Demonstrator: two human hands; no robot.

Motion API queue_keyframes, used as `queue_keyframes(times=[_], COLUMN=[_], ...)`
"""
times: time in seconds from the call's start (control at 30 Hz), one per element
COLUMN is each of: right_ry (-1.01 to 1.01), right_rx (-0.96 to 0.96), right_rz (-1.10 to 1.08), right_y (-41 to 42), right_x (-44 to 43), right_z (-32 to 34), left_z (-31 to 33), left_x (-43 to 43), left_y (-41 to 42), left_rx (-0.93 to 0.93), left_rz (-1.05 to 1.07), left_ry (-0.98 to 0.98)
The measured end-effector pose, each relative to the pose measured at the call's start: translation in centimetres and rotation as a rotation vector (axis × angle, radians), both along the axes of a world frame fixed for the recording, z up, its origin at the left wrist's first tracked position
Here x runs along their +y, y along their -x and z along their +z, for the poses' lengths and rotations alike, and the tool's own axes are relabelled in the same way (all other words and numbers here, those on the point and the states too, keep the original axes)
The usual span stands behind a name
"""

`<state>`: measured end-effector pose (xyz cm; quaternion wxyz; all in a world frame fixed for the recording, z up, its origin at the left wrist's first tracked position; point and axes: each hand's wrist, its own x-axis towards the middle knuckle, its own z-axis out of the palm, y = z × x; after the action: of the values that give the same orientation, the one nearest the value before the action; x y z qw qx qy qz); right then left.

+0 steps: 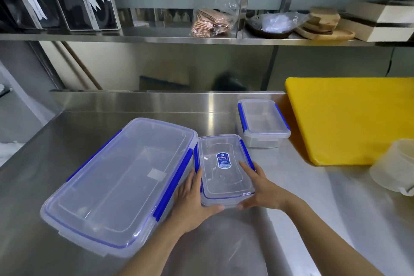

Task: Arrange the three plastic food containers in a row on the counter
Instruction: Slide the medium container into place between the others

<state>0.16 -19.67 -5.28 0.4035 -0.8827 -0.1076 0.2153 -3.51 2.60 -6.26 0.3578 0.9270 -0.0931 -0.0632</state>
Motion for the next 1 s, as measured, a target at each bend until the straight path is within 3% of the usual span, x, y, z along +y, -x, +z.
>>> queue_keyframes(times=[0.37,1.0], right_ry=[0.111,0.240], right_rx=[-0.089,-0.157], right_rz=[-0.075,-0.175], right_y=[-7.6,-16.5], right_x=[3.0,6.0], right_z=[0.0,0.6], left_z=[0.7,-0.9], left_x=[0.7,1.2], left_y=[-6.7,-17.9], left_rx=[-0.019,-0.015], left_rz=[0.253,0.359], left_ry=[0.247,0.153])
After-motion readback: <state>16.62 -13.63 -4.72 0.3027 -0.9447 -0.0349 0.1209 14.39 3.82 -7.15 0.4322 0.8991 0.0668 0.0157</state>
